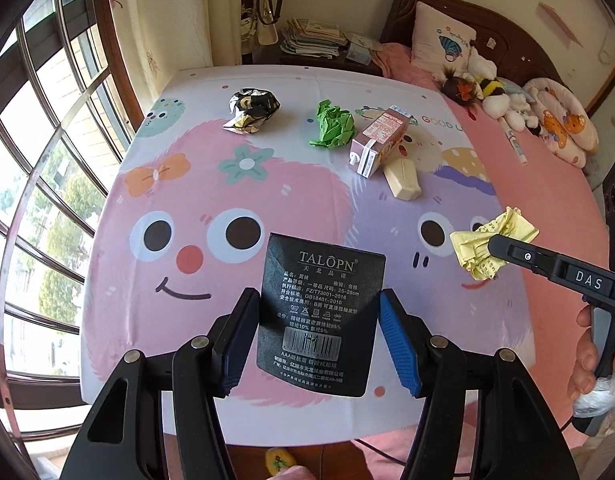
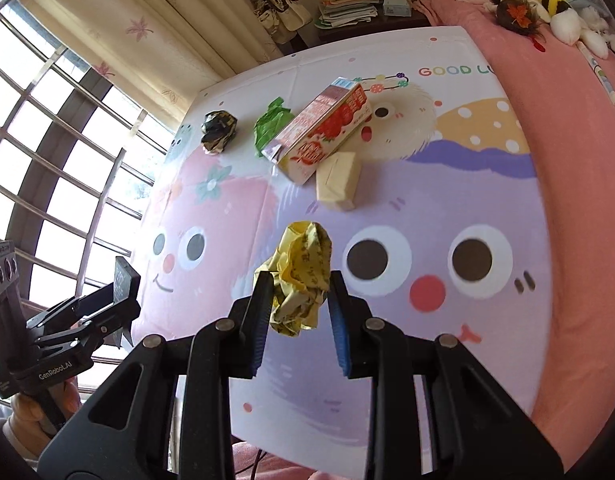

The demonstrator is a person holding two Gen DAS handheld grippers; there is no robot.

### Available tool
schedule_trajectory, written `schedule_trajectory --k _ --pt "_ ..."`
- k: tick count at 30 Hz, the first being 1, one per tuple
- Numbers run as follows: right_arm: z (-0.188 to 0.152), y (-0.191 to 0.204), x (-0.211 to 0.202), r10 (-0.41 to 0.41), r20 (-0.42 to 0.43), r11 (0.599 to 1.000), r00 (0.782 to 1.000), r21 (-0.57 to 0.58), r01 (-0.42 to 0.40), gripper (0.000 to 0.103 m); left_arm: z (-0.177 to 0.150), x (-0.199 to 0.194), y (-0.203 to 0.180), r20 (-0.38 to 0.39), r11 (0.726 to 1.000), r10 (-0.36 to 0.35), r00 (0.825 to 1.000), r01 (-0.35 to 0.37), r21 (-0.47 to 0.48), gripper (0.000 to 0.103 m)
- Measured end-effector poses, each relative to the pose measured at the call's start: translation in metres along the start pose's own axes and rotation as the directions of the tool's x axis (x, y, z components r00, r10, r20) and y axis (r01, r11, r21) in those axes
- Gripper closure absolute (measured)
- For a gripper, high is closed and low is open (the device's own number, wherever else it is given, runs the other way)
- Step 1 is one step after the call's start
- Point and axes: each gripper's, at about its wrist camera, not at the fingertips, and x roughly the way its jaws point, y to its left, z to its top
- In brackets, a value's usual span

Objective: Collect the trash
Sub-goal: 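Carry the black card and yellow wrapper with both tools over the bin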

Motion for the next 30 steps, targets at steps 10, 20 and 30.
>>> schedule_trajectory --k 10,20,30 --pt "-0.138 0.082 -0.030 -0.042 0.050 0.997 0.998 0.066 0.039 0.078 -0.107 -0.079 0.063 0.042 0.988 -0.062 0.997 0.056 0.145 0.042" --pt "-0.247 0.138 -0.062 -0.126 0.026 0.991 0.992 0.054 0.125 0.079 -0.208 -0.109 0.105 -0.019 0.973 -0.138 0.990 0.139 0.182 0.042" --pt "-0.287 0.146 -0.065 -0.219 -0.043 0.976 0.975 -0.034 0.217 0.079 -0.250 -0.098 0.103 -0.063 0.973 -0.146 0.987 0.154 0.169 0.042"
